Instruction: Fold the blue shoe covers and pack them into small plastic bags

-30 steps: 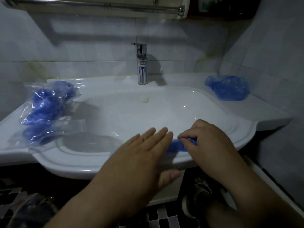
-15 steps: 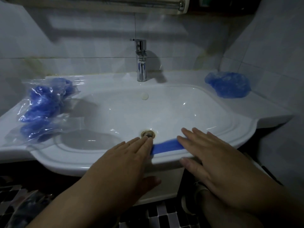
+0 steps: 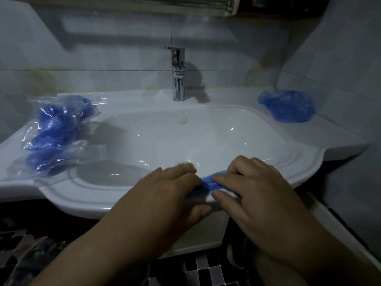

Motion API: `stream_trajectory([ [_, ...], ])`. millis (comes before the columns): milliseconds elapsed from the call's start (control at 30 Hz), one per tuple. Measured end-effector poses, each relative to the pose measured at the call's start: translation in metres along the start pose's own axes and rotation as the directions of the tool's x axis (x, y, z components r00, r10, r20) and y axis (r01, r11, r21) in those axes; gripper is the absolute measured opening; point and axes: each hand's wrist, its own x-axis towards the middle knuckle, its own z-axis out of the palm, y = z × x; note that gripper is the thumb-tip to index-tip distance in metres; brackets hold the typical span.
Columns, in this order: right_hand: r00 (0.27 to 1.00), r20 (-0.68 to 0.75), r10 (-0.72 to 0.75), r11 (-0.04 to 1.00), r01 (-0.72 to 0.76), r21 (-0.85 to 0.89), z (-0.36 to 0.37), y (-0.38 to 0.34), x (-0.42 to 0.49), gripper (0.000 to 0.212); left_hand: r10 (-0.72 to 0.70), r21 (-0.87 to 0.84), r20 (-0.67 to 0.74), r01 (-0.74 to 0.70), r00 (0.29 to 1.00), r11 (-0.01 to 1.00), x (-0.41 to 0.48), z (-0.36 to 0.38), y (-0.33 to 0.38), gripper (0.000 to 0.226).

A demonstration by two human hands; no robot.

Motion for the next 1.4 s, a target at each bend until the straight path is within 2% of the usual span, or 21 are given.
stream_trajectory([
  [100,0.998,0.05,0.023,1.0,-0.023,0.001,0.005,0.003,0.003,0.049,0.023,-0.031,-0.05,-0.025,0.998,0.999,0.005,-0.003,-0.006,0.055],
  [233,0.991,0.129,0.047,0.99,-0.064,0.129,0.012,0.009,0.004,0.057,0.111,-0.193,0.019,-0.106,0.994,0.975,0.012,-0.009,-0.019,0.054],
  [333,1.0,0.014,0.018,0.965,-0.021,0.26,0.011,0.012,0.002,0.041,0.075,-0.161,-0.025,-0.078,0.997,0.984,0.015,-0.001,-0.029,0.033],
  [433,0.992,-0.1,-0.078,0.925,0.109,0.363,0.007,0.012,-0.005,0.031,0.046,-0.087,-0.04,-0.05,0.998,0.995,0.016,0.002,-0.026,0.021],
  [533,0.98,-0.12,-0.159,0.878,0.196,0.437,0.008,0.004,-0.011,0.03,0.0,-0.13,-0.072,-0.01,0.997,0.991,0.018,0.004,-0.02,0.02],
  [600,0.97,-0.154,-0.186,0.87,0.236,0.433,0.013,-0.004,-0.012,0.029,-0.048,-0.225,-0.077,0.03,0.996,0.974,0.02,0.006,-0.017,0.022],
  [667,0.963,-0.192,-0.189,0.869,0.255,0.424,0.018,-0.009,-0.012,0.022,-0.096,-0.215,-0.066,0.08,0.993,0.973,0.019,0.007,-0.014,0.027],
  [767,0.968,-0.186,-0.165,0.871,0.232,0.433,0.018,-0.009,-0.012,0.01,-0.067,-0.198,-0.067,0.053,0.996,0.979,0.015,0.003,-0.013,0.026],
  [833,0.979,-0.134,-0.155,0.859,0.2,0.472,0.014,-0.007,-0.014,0.003,-0.024,-0.229,-0.024,0.018,0.999,0.973,0.013,-0.001,-0.016,0.026],
  [933,0.985,-0.1,-0.142,0.843,0.174,0.51,0.01,-0.007,-0.014,0.011,0.018,-0.334,0.069,0.006,0.997,0.943,0.007,-0.005,-0.024,0.033],
  [1033,0.99,-0.133,-0.048,0.827,0.114,0.55,0.012,-0.01,-0.012,0.012,-0.021,-0.452,0.089,0.059,0.996,0.89,0.002,-0.004,-0.028,0.043],
  [1167,0.982,-0.183,0.048,0.836,0.06,0.545,0.016,-0.013,-0.011,0.007,-0.043,-0.456,0.075,0.072,0.996,0.887,0.002,-0.003,-0.026,0.05],
  [1300,0.967,-0.228,0.111,0.861,0.021,0.509,0.019,-0.015,-0.011,0.011,-0.052,-0.469,0.058,0.073,0.997,0.88,0.003,-0.003,-0.026,0.045],
  [1400,0.966,-0.231,0.117,0.883,0.004,0.469,0.021,-0.017,-0.011,0.016,-0.045,-0.393,0.027,0.052,0.999,0.918,0.006,-0.002,-0.024,0.043],
])
